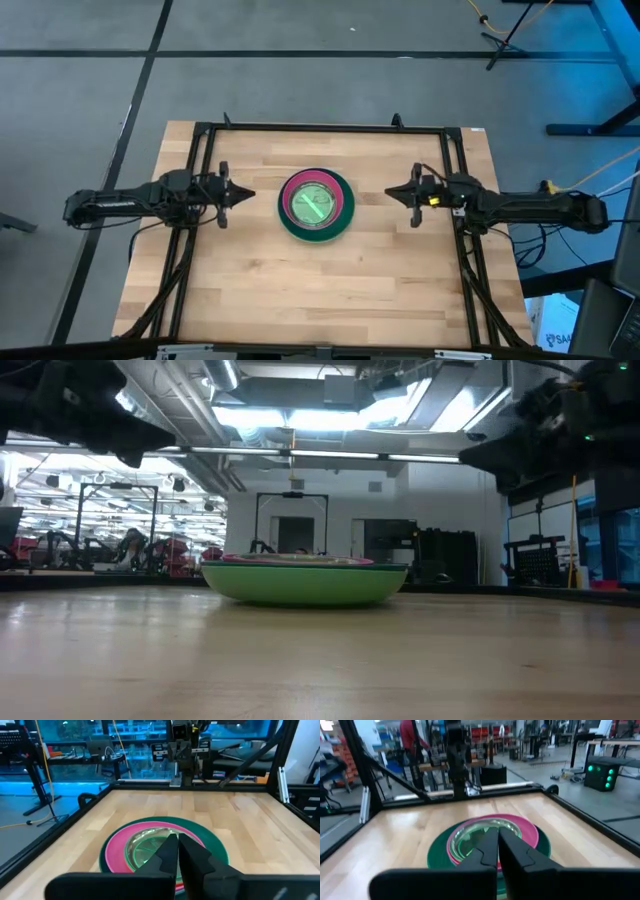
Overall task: Stack plastic plates
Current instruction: Return to Home Position
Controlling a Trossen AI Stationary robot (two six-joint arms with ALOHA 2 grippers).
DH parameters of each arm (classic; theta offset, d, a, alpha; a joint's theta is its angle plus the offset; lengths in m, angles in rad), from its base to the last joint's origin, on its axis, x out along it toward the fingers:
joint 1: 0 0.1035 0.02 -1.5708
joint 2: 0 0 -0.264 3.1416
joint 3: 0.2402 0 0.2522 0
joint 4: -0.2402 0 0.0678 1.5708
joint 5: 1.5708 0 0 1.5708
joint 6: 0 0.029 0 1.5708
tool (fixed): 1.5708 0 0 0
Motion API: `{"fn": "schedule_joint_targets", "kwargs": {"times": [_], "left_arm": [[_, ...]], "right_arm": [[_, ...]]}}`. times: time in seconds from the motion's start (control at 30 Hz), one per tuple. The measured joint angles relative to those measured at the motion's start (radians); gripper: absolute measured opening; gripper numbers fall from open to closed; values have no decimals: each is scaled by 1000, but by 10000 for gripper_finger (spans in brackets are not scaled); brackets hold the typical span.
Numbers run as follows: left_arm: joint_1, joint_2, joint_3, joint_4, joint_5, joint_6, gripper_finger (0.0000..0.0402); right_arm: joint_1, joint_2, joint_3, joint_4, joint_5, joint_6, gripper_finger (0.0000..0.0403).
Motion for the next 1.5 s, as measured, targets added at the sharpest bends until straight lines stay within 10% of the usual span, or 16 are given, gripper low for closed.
{"fn": "schedule_joint_targets", "kwargs": {"times": [0.4, 1.13, 1.5], "left_arm": [[0, -230, -89, -25, 39, -17, 3], [0, -229, -180, 128, 38, -41, 4], [0, -229, -180, 129, 61, -68, 4]], "right_arm": [[0, -255, -97, -58, 46, 65, 10], [0, -317, -97, -193, 29, 48, 10], [0, -562, -97, -384, 54, 47, 10]]}}
